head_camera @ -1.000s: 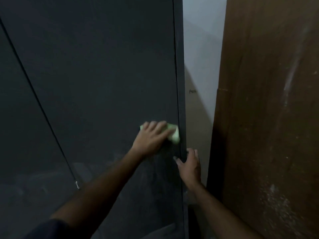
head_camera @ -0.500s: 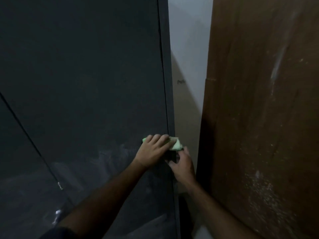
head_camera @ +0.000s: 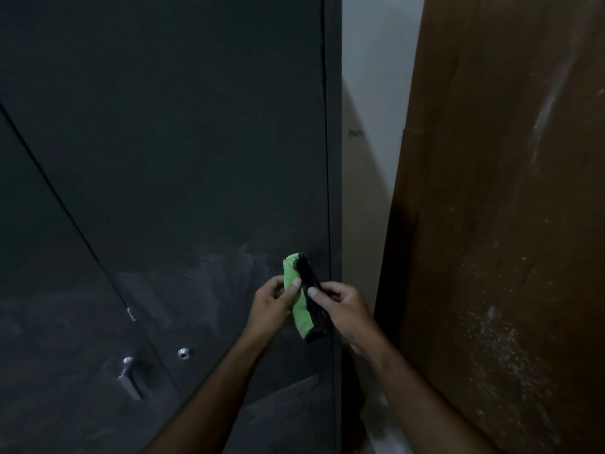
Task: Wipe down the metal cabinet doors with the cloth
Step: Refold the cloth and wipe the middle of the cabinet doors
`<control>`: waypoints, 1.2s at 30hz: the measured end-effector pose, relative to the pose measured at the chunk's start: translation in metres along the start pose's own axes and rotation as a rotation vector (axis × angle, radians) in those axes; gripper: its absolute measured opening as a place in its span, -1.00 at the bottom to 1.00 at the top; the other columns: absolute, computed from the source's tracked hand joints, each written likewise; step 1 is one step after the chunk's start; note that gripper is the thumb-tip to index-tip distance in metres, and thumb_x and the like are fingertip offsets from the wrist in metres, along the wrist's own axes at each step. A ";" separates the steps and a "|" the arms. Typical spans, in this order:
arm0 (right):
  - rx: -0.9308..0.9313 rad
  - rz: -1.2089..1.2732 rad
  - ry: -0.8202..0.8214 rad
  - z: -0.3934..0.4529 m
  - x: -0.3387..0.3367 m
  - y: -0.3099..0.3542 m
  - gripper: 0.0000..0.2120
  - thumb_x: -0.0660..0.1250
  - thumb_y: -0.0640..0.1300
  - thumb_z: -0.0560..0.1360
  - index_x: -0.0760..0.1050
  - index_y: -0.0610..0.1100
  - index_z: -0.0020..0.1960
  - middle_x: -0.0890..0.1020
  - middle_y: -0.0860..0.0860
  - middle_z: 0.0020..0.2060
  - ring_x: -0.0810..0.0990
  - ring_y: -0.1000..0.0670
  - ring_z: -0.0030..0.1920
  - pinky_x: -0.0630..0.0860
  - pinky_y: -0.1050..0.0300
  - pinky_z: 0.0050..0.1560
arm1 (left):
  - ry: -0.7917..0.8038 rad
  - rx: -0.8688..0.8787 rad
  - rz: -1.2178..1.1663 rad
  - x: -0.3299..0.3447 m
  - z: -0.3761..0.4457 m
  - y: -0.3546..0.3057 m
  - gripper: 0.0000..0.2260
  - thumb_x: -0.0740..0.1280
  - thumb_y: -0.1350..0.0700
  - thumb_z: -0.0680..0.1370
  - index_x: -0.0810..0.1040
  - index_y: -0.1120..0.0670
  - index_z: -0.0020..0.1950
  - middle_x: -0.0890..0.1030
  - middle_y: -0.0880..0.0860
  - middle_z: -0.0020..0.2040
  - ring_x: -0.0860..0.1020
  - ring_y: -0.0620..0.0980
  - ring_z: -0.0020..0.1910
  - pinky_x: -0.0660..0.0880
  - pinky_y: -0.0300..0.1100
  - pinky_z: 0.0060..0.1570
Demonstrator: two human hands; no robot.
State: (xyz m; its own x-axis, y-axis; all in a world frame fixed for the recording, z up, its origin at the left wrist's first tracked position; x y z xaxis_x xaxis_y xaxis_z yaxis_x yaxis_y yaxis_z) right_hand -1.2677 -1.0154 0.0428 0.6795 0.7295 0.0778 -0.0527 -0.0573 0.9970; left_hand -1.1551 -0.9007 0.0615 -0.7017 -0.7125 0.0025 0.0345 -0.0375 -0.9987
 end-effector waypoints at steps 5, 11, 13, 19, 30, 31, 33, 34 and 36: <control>0.075 0.123 0.058 -0.015 0.010 -0.005 -0.85 0.40 -0.13 0.61 0.69 -0.17 -0.08 0.71 -0.20 -0.14 0.65 -0.12 -0.13 0.55 0.00 -0.07 | 0.044 -0.218 -0.181 -0.023 -0.029 0.010 -0.66 0.24 0.02 0.72 0.62 0.25 0.28 0.71 0.25 0.17 0.68 0.16 0.10 0.58 0.08 0.18; 0.148 0.215 0.095 -0.032 0.029 -0.014 -0.83 0.31 -0.10 0.66 0.61 -0.08 -0.07 0.68 -0.17 -0.09 0.62 -0.17 -0.06 0.51 -0.11 0.02 | 0.017 -0.455 -0.457 -0.027 -0.062 0.018 -0.52 0.15 -0.20 0.70 0.64 0.10 0.36 0.68 0.17 0.29 0.62 0.23 0.30 0.47 0.30 0.38; 0.133 0.147 0.103 -0.037 0.032 -0.014 -0.83 0.37 -0.03 0.62 0.63 -0.08 -0.08 0.72 -0.13 -0.08 0.67 -0.17 -0.05 0.55 -0.08 0.02 | 0.052 -0.489 -0.438 -0.027 -0.072 0.016 -0.49 0.19 -0.30 0.66 0.68 0.05 0.30 0.71 0.15 0.22 0.66 0.22 0.25 0.49 0.41 0.30; 0.056 -0.033 0.070 -0.043 0.033 -0.010 -0.93 0.48 -0.16 0.54 0.65 -0.17 -0.05 0.75 -0.07 -0.15 0.73 -0.02 -0.12 0.63 0.11 -0.18 | -0.140 -0.311 -0.353 -0.048 -0.075 0.028 -0.74 0.33 0.18 0.66 0.61 0.25 0.31 0.73 0.24 0.12 0.72 0.22 0.09 0.69 0.07 0.00; 0.054 0.124 0.021 -0.037 0.022 0.020 -0.80 0.29 -0.12 0.67 0.58 -0.20 0.20 0.71 -0.15 0.10 0.69 -0.12 0.09 0.63 -0.08 0.10 | 0.116 -0.581 -0.643 -0.124 -0.089 0.019 -0.17 0.19 -0.42 0.54 0.60 0.30 0.37 0.55 0.35 0.40 0.58 0.34 0.34 0.43 0.26 0.39; 0.054 0.118 0.054 -0.037 0.027 0.029 -0.79 0.29 -0.12 0.67 0.58 -0.20 0.22 0.71 -0.15 0.11 0.68 -0.11 0.09 0.62 -0.05 0.11 | 0.185 -0.616 -0.617 -0.128 -0.088 0.018 -0.07 0.14 -0.51 0.49 0.59 0.30 0.37 0.52 0.35 0.43 0.56 0.33 0.37 0.43 0.26 0.41; 0.071 0.079 0.112 -0.037 0.039 0.041 -0.78 0.30 -0.12 0.66 0.58 -0.18 0.25 0.69 -0.16 0.15 0.67 -0.10 0.11 0.59 -0.06 0.17 | 0.319 -0.679 -0.514 -0.129 -0.086 0.017 0.00 0.11 -0.58 0.45 0.59 0.29 0.39 0.51 0.34 0.45 0.56 0.31 0.37 0.51 0.20 0.37; 0.089 0.056 0.140 -0.037 0.047 0.047 -0.77 0.30 -0.12 0.66 0.58 -0.16 0.26 0.69 -0.16 0.17 0.67 -0.10 0.13 0.58 -0.08 0.20 | 0.384 -0.695 -0.457 -0.128 -0.086 0.016 -0.03 0.18 -0.56 0.45 0.58 0.27 0.40 0.51 0.33 0.44 0.58 0.29 0.36 0.55 0.17 0.33; 0.131 0.060 0.184 -0.035 0.059 0.052 -0.75 0.33 -0.11 0.64 0.58 -0.16 0.28 0.67 -0.18 0.21 0.66 -0.12 0.14 0.57 -0.09 0.23 | 0.490 -0.651 -0.282 -0.122 -0.085 0.008 -0.15 0.43 -0.43 0.39 0.61 0.22 0.39 0.58 0.29 0.40 0.62 0.23 0.32 0.58 0.13 0.29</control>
State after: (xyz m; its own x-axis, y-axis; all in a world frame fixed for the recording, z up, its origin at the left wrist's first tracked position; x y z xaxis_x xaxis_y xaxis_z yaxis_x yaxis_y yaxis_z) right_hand -1.2558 -0.9512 0.0988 0.5327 0.8333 0.1478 0.0149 -0.1838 0.9828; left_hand -1.1296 -0.7550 0.0485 -0.8557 -0.3488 0.3824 -0.4971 0.3485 -0.7946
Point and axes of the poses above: each hand's wrist, its own z-axis towards the middle knuckle, its own x-axis out of the palm, y = z × x, the point moved 5 cm from there along z, towards the middle knuckle
